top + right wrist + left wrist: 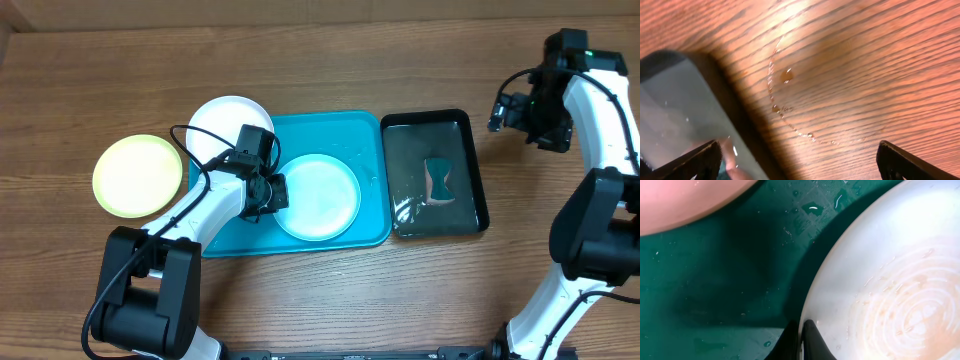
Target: Clean dirty plates on tray and stack at the side
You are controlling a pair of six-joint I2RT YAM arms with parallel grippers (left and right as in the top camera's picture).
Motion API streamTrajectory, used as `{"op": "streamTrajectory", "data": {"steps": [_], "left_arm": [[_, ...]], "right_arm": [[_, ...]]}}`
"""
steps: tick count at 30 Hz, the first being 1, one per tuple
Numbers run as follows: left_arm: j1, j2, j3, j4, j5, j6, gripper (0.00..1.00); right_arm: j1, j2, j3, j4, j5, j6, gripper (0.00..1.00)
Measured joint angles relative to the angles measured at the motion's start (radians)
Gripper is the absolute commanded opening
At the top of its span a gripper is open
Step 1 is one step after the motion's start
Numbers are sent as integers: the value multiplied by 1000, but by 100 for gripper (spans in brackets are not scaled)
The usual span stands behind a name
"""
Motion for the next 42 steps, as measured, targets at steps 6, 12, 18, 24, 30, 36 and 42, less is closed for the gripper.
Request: {"op": "streamTrajectory", "data": {"steps": [6, 12, 18, 24, 30, 36, 42], "left_arm": [[0, 0, 17, -41, 3, 2, 4], [0, 2, 161, -196, -42, 8, 4], [-3, 2, 369, -262, -84, 30, 4], [-45, 2, 499, -270, -117, 48, 4], [-130, 2, 556, -212, -167, 55, 4], [-289, 2, 560, -162, -348, 59, 4], [-488, 2, 561, -105, -616, 116, 4]], "right_arm": [[-15, 0, 0, 29, -1, 6, 100], [-14, 0, 0, 50, -1, 9, 100], [-14, 0, 0, 57, -1, 9, 100], [-14, 0, 0, 60, -1, 9, 100], [-14, 0, 0, 60, -3, 9, 100], [-14, 0, 0, 59, -4, 9, 100], [-14, 0, 0, 59, -4, 9, 100]]}}
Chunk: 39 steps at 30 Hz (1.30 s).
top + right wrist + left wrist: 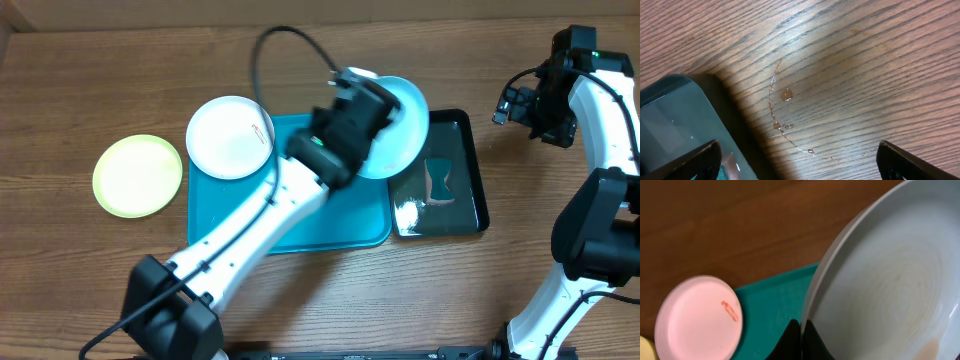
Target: Clean dirty plates on tray and stack at the side
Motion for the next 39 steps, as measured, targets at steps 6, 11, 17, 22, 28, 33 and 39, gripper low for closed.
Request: {"op": "streamTrajectory", "data": {"steps": [6, 11, 17, 22, 28, 33, 39], "left_arm": [[-194, 0, 0, 96, -345, 124, 4], [-303, 0, 2, 246, -573, 286, 4], [-366, 0, 4, 430, -687, 520, 4], [-387, 0, 5, 533, -713, 631, 4], [-387, 0, 5, 545, -726, 672, 4], [-387, 0, 5, 545, -727, 666, 4], [-387, 0, 6, 463, -715, 595, 4]], "right_arm": [[0, 0, 0, 0, 0, 0, 100], [0, 0, 0, 0, 0, 0, 100], [0, 0, 0, 0, 0, 0, 100], [0, 0, 0, 0, 0, 0, 100], [0, 0, 0, 0, 0, 0, 100], [0, 0, 0, 1, 0, 0, 100], [0, 0, 0, 0, 0, 0, 100]]}}
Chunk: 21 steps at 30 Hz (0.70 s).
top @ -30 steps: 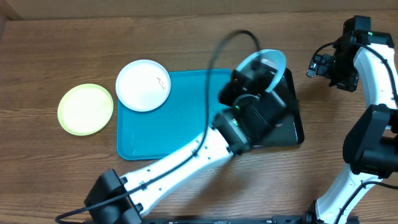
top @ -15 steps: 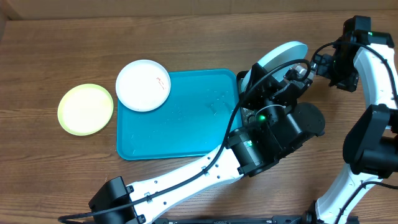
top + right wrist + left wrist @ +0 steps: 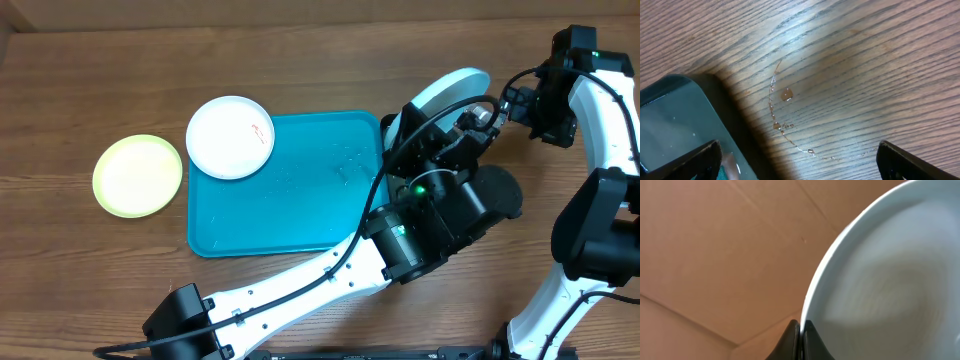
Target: Clean dirty plates on tray and stack at the side
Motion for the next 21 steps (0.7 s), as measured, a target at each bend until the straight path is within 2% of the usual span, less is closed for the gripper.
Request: {"op": "streamTrajectory", "data": {"steps": [5, 8, 12, 15, 21], "left_arm": [[16, 0, 4, -220, 121, -168, 4], [64, 3, 5, -352, 298, -336, 4], [177, 23, 5, -423, 551, -521, 4], [276, 52, 5, -449, 737, -602, 4], [475, 108, 4, -527, 1093, -663, 4]], "right_arm": [[0, 0, 0, 1, 0, 0, 100], [0, 0, 0, 0, 0, 0, 100], [0, 0, 0, 0, 0, 0, 100], [0, 0, 0, 0, 0, 0, 100], [0, 0, 0, 0, 0, 0, 100]]}}
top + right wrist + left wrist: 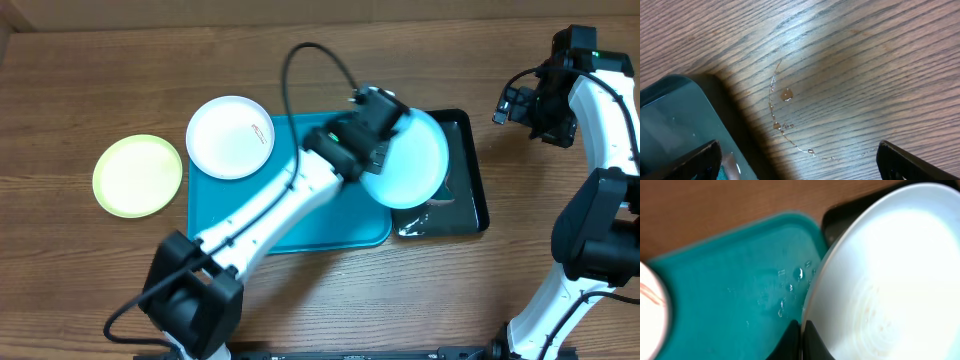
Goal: Clean dirty plates on tray and stack at the side
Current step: 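Lower light-blue plate onto yellow plate with left gripper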
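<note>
A pale blue plate (pixel 412 160) hangs tilted over the left part of the black basin (pixel 470 150) and the right edge of the teal tray (pixel 250 215). My left gripper (pixel 375 160) is shut on the plate's left rim. In the left wrist view the fingertips (pixel 801 332) pinch the rim of the plate (pixel 890 280), whose face shows faint smears. A white plate (pixel 230 137) with a red smear overlaps the tray's back left corner. My right gripper (pixel 800 162) stands open above bare wood, right of the basin.
A yellow-green plate (pixel 138 176) lies on the table at the far left. The basin (pixel 670 115) holds water, and the blue plate hides most of it. A ring of water drops (pixel 785 115) marks the wood beside it. Drops wet the tray (pixel 730 295).
The blue plate was held high on edge above the basin's back. Now it sits lower and flatter over the basin's left part and the tray's edge. The right gripper has not moved.
First my left gripper was shut on the rim of the blue plate lying on the tray. Then the plate was off the tray, over its back right corner. Then it stood high on edge above the basin, and now it is lower over the basin.
</note>
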You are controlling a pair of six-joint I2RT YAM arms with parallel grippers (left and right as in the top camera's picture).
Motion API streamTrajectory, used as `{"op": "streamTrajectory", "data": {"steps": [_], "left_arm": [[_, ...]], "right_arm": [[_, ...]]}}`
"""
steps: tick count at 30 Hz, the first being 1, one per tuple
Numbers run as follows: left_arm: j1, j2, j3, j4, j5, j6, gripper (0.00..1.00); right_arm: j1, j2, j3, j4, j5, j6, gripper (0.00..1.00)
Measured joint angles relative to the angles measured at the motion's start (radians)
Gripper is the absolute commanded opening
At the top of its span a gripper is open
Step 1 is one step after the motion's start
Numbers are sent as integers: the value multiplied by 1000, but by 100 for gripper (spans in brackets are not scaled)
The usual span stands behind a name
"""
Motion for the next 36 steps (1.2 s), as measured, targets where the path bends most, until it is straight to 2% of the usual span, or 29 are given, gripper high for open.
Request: {"op": "streamTrajectory", "data": {"steps": [8, 12, 15, 24, 30, 36], "left_arm": [[346, 7, 0, -74, 491, 6, 4], [546, 7, 0, -137, 634, 6, 4], [698, 7, 0, -189, 679, 8, 4], [1078, 7, 0, -333, 680, 8, 4], [1215, 7, 0, -384, 485, 3, 4], [1252, 7, 0, -388, 285, -53, 4]], "right_arm": [[0, 0, 0, 0, 0, 0, 100], [0, 0, 0, 0, 0, 0, 100], [0, 0, 0, 0, 0, 0, 100], [0, 0, 0, 0, 0, 0, 100], [0, 0, 0, 1, 0, 1, 100], [0, 0, 0, 0, 0, 0, 100]]}}
